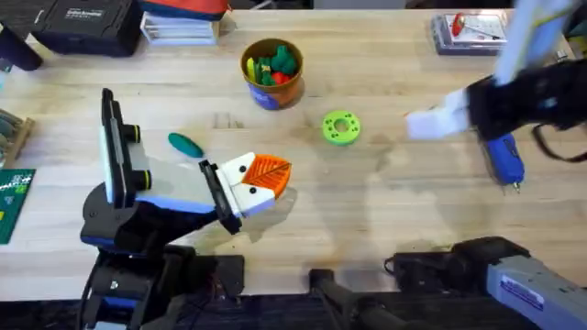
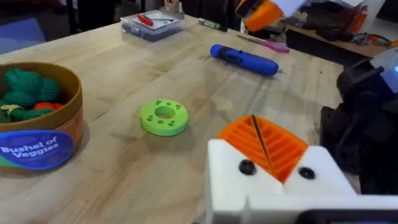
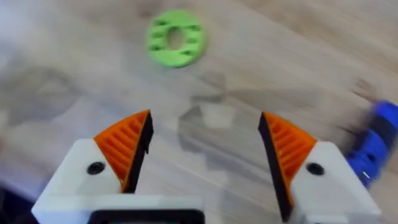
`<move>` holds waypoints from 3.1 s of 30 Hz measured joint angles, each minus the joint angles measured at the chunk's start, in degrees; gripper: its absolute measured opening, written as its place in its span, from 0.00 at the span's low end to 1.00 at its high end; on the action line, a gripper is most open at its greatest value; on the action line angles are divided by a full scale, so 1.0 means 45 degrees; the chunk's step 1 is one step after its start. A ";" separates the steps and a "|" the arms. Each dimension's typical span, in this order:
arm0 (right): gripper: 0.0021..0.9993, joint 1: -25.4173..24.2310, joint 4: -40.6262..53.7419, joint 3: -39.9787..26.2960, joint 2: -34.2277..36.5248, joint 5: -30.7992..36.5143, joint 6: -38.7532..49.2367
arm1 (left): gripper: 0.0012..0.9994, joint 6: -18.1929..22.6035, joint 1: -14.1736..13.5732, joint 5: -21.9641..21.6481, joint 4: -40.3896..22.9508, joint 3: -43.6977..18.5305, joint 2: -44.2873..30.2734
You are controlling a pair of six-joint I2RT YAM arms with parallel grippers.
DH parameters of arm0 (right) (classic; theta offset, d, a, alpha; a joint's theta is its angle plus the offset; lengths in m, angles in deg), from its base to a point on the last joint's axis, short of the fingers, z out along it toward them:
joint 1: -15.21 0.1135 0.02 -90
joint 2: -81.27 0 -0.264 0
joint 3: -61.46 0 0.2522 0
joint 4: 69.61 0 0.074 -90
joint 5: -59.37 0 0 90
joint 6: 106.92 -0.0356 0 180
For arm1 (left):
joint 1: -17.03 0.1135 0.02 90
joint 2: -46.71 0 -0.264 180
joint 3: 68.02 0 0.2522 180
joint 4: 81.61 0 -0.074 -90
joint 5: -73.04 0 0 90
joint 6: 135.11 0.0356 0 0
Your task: Pick up the gripper from the table and insert it into the empty holder that is missing its gripper. Then pick up a screw, insert it into the mounting hole, and use the screwdriver to tighten it. Finally, clean up the table by picking up the vegetable and placing it into the bucket.
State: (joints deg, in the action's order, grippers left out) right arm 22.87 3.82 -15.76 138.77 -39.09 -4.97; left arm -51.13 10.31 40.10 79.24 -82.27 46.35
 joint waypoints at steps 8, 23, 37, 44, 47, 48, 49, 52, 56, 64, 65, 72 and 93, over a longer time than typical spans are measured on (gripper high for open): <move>0.99 -0.4553 -0.0431 0.0000 0.0162 0.2405 0.0558 | 0.00 -0.0004 0.0000 0.0000 0.0000 0.0000 0.0000; 0.99 -0.8130 -0.2925 0.0000 0.4664 0.3158 0.4020 | 0.01 0.0005 0.0000 0.0000 0.0000 0.0000 0.0000; 0.99 -0.8185 -0.4542 0.0000 0.8591 0.2333 0.5394 | 0.00 0.0006 0.0000 0.0000 0.0000 0.0000 0.0000; 0.99 -0.8185 -0.5063 -0.0010 0.9313 0.2104 0.5411 | 0.00 0.0004 0.0000 0.0000 0.0000 0.0000 0.0000; 0.99 -0.8185 -0.5193 -0.0019 0.9390 0.1985 0.5411 | 0.00 0.0003 0.0000 0.0000 0.0000 0.0000 0.0000; 0.99 -0.8185 -0.5193 -0.0019 0.9394 0.1959 0.5411 | 0.00 0.0001 0.0000 0.0000 0.0000 0.0000 0.0000; 0.99 -0.8185 -0.5193 -0.0019 0.9394 0.1955 0.5416 | 0.00 0.0001 0.0000 0.0000 0.0000 0.0000 0.0000; 0.99 -0.8218 -0.5146 -0.0043 0.9442 0.1917 0.5411 | 0.00 0.0001 0.0000 0.0000 0.0000 0.0000 0.0000; 0.99 -0.8352 -0.5086 -0.0053 0.9453 0.1782 0.5401 | 0.00 0.0002 0.0000 0.0000 0.0000 0.0000 0.0000; 0.56 -0.8506 -0.4885 -0.0053 0.9500 0.1368 0.5381 | 0.00 0.0001 0.0000 0.0000 0.0000 0.0000 0.0000; 0.45 -0.8506 -0.4891 -0.0053 0.9500 0.1372 0.5407 | 0.00 0.0001 0.0000 0.0000 0.0000 0.0000 0.0000; 0.02 -0.8550 -0.5295 -0.0058 0.9622 0.1639 0.5435 | 0.00 0.0006 0.0000 0.0000 0.0000 0.0000 0.0000; 0.02 -0.7767 -0.6072 -0.0332 0.6671 0.1862 0.2581 | 0.00 0.0001 0.0000 0.0000 0.0000 0.0000 0.0000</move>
State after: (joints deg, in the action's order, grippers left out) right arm -12.08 -23.51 -17.25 168.78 -30.71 6.64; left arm -51.13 10.31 40.10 79.24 -82.27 46.35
